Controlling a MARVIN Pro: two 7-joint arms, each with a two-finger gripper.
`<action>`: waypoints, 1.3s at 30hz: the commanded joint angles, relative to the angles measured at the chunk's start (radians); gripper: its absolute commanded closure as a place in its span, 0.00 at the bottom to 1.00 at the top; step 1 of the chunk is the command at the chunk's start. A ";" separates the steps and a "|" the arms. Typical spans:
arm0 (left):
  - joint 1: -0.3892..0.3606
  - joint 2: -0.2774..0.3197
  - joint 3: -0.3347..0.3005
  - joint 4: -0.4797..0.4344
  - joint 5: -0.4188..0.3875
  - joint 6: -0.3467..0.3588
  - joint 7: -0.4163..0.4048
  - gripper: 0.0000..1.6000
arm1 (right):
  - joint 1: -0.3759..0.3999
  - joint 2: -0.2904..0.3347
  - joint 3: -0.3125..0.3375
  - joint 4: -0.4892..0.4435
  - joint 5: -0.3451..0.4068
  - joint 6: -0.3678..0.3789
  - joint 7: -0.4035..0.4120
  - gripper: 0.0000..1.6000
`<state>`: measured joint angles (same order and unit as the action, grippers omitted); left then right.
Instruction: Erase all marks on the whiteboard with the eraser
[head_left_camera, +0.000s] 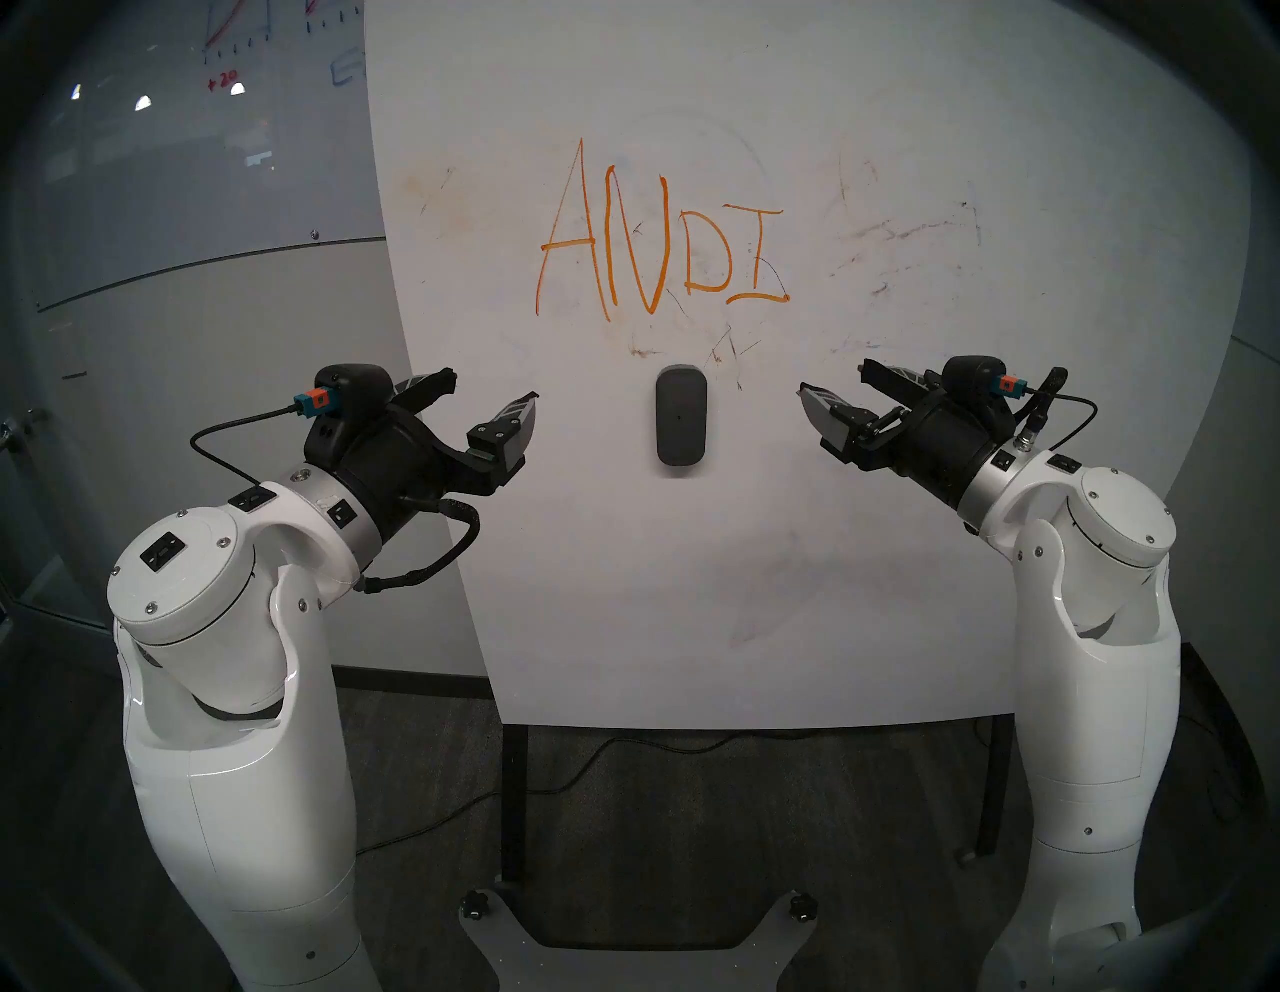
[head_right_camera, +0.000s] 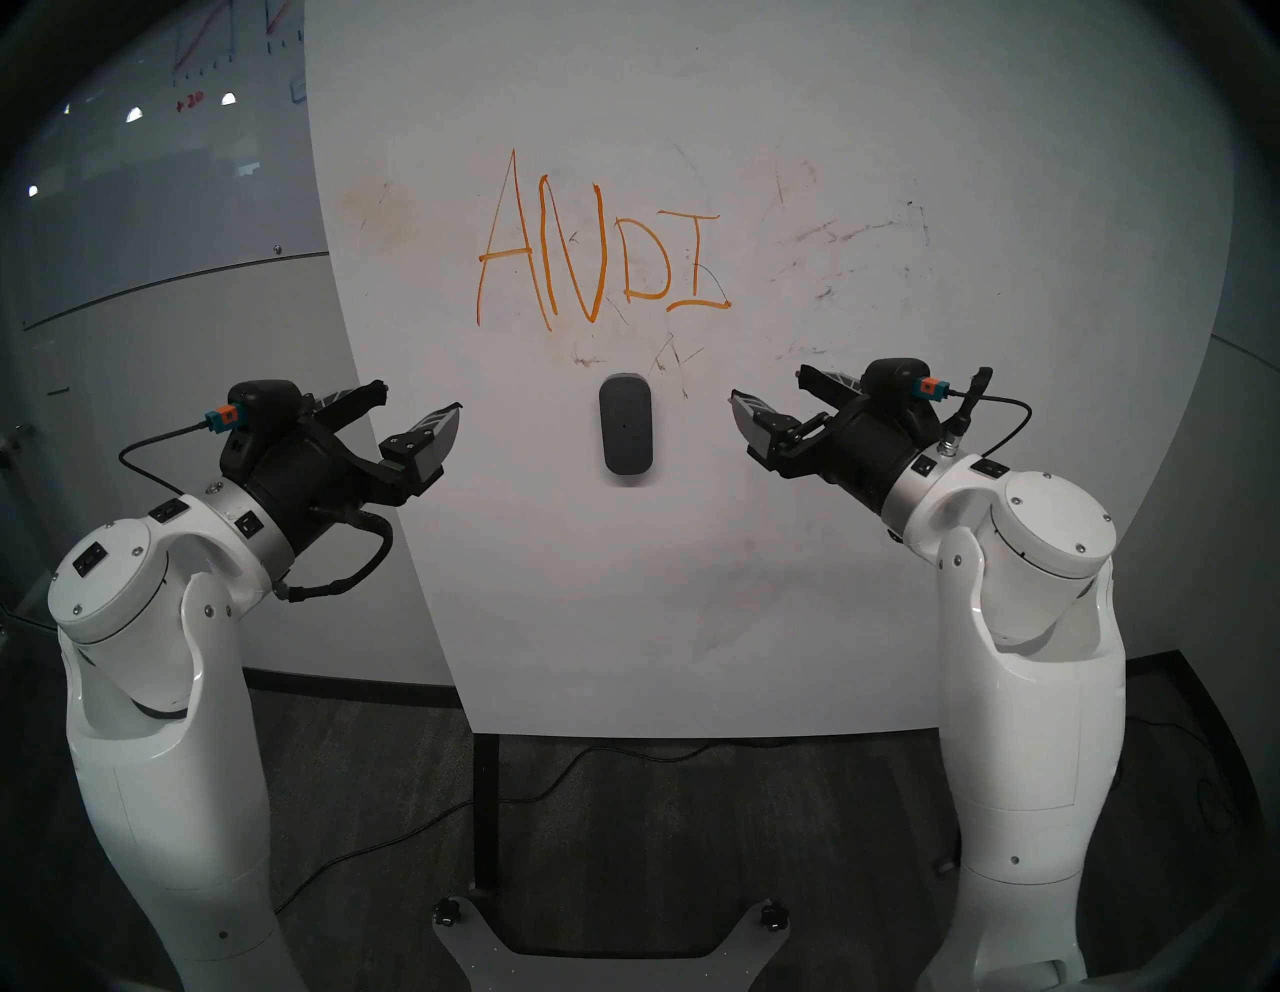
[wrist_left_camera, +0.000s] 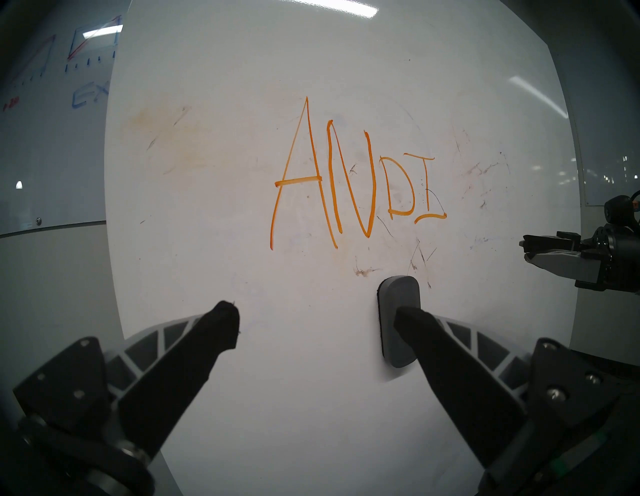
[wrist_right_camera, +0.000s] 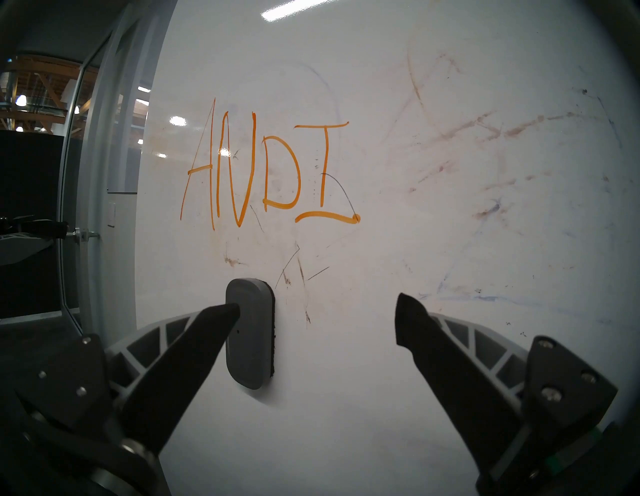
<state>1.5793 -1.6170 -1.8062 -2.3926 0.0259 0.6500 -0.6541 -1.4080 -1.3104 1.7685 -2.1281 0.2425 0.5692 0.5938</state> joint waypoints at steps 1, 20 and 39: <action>0.000 0.000 0.000 -0.013 -0.001 0.001 -0.001 0.00 | 0.006 0.001 0.000 -0.013 0.000 -0.001 0.000 0.00; 0.064 -0.002 -0.033 -0.039 -0.021 -0.005 -0.042 0.00 | 0.006 0.001 0.000 -0.013 0.000 -0.001 0.000 0.00; 0.090 0.020 -0.216 -0.051 -0.166 -0.054 -0.207 0.00 | 0.006 0.001 0.000 -0.012 0.001 -0.002 0.001 0.00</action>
<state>1.6840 -1.6080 -1.9563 -2.4202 -0.0528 0.6290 -0.7847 -1.4096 -1.3110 1.7685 -2.1270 0.2425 0.5692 0.5937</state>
